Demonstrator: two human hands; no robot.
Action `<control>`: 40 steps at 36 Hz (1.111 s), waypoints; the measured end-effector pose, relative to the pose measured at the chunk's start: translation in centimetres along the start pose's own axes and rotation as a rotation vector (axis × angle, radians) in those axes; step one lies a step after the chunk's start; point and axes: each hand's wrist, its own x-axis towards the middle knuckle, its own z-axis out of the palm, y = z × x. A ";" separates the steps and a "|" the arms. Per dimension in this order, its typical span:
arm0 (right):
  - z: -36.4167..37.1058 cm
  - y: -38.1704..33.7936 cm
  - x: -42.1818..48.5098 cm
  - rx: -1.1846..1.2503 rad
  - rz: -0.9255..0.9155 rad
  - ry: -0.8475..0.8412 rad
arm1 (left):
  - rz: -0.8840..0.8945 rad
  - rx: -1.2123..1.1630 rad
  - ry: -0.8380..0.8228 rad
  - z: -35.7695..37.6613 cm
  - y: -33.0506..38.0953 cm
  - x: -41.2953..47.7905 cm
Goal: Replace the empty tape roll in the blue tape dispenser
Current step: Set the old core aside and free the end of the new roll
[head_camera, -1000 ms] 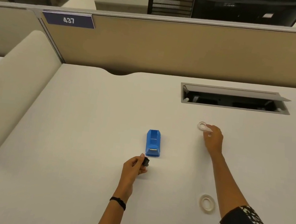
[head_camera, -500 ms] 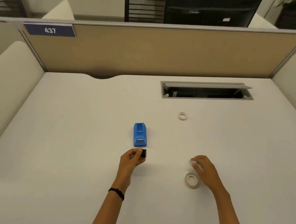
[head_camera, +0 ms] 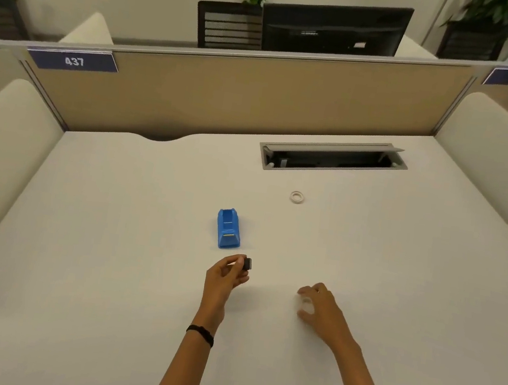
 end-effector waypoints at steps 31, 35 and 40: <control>-4.6 -10.4 0.8 0.713 -0.237 0.056 | 0.065 0.064 -0.182 1.9 3.6 -1.5; -4.5 -10.7 1.1 0.700 -0.301 0.038 | 0.072 0.016 -0.159 2.0 4.0 -1.5; -4.5 -11.2 1.5 0.674 -0.384 0.033 | 0.056 -0.027 -0.121 2.0 4.4 -1.4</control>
